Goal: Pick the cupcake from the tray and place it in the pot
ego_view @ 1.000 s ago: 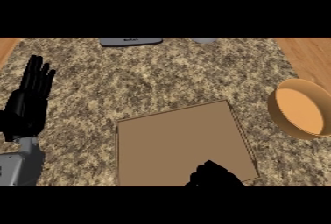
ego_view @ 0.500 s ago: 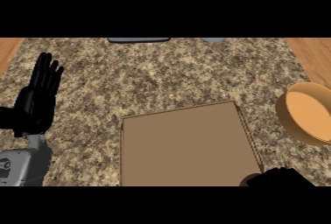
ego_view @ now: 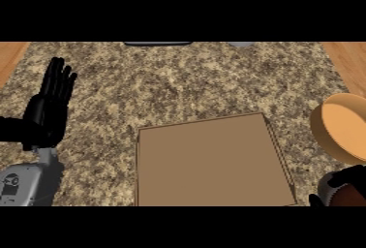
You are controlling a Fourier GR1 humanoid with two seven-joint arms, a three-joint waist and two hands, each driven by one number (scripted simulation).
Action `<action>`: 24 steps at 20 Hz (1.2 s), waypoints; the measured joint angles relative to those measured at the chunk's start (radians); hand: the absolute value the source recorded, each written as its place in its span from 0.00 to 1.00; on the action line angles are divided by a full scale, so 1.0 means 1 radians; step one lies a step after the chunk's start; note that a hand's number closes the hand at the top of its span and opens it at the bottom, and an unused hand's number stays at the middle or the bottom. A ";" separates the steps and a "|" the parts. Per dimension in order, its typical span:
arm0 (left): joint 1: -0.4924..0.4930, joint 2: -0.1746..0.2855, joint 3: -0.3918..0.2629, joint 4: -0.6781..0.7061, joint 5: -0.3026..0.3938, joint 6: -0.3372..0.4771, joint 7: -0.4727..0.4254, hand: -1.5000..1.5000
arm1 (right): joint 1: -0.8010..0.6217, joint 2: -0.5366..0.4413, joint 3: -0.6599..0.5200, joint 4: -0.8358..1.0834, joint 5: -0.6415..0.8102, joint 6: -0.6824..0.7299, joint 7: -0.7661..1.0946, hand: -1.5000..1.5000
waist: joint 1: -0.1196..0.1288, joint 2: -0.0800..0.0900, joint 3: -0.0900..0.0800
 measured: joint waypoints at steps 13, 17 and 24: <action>-0.004 0.008 0.010 -0.006 0.012 -0.018 0.009 0.50 | -0.314 -0.239 -0.623 0.399 -0.567 0.126 -0.189 1.00 | 0.013 -0.001 0.001; -0.019 0.005 0.009 0.013 0.009 -0.025 0.000 0.50 | -0.405 -0.384 -0.719 0.669 -0.643 0.110 -0.322 1.00 | 0.022 0.002 0.000; -0.029 -0.005 0.005 0.020 0.000 -0.032 0.000 0.50 | -0.547 -0.528 -0.694 1.116 -0.582 -0.010 -0.484 1.00 | 0.033 0.004 -0.001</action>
